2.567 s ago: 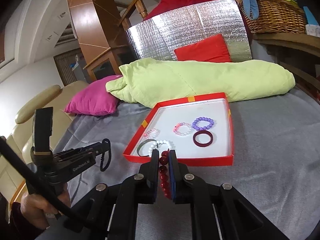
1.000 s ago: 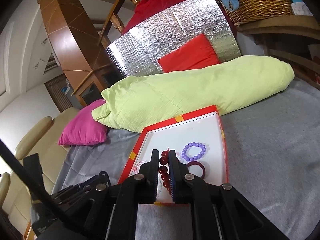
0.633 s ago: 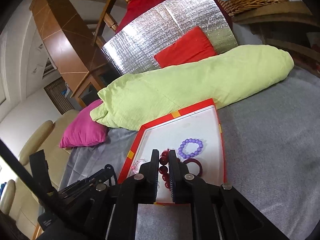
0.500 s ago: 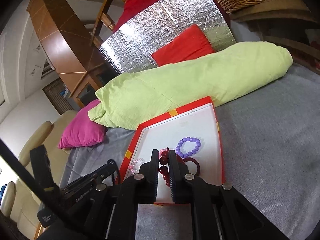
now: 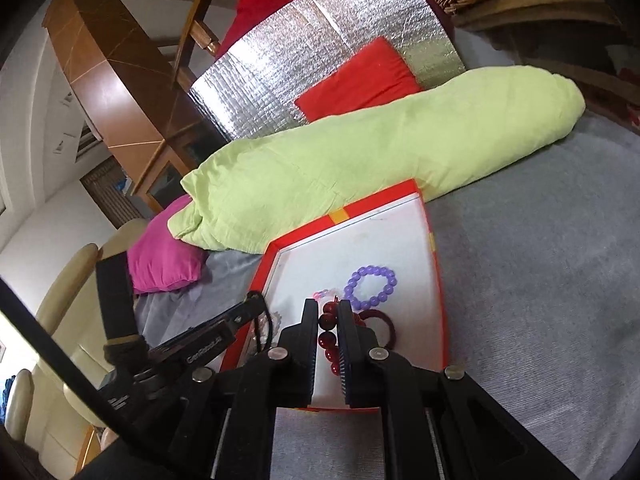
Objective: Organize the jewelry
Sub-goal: 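Carry the hair tie in the left tool while the right tool carries the red bracelet over the box, then lower the black hair tie into the box and open the left tool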
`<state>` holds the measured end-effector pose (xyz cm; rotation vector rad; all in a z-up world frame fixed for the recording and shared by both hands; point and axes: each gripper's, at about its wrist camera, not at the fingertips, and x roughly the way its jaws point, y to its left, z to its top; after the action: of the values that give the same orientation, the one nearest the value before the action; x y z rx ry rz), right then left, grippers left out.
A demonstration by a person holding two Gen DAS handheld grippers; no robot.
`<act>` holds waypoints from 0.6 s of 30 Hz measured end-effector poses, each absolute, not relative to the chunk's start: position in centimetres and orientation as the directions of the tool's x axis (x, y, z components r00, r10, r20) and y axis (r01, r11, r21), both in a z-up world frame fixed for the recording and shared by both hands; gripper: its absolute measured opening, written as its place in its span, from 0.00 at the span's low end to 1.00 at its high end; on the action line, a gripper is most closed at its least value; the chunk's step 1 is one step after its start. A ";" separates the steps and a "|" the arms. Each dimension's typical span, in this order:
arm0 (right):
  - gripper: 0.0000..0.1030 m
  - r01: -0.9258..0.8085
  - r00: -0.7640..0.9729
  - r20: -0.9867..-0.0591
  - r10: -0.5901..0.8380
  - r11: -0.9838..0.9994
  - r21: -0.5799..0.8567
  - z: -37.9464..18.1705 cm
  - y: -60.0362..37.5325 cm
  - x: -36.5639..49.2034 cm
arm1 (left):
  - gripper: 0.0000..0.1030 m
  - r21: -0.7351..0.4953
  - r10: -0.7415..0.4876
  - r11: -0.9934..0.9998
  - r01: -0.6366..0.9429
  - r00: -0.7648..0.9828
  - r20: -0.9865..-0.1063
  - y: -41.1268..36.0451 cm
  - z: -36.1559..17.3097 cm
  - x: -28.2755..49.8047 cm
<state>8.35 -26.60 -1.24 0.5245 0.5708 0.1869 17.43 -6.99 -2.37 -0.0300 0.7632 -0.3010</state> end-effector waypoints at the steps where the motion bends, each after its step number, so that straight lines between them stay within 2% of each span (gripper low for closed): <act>1: 0.10 -0.031 0.827 -0.466 0.315 0.853 0.521 -1.3 -26.3 8.4 | 0.17 -0.136 -0.278 0.957 0.256 0.681 -0.677 -7.0 -2.4 17.6; 13: 0.10 -0.078 0.805 -0.465 0.370 0.842 0.534 -1.9 -23.8 9.1 | 0.17 -0.127 -0.266 0.960 0.250 0.667 -0.696 -7.5 -3.5 19.7; 18: 0.10 -0.074 0.804 -0.473 0.361 0.849 0.524 -2.0 -23.9 9.3 | 0.17 -0.081 -0.228 0.967 0.243 0.672 -0.704 -7.7 -3.9 19.9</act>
<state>9.26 -23.94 -2.04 0.5105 0.5966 0.2440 19.86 -7.68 -3.87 0.0197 0.7903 -0.2652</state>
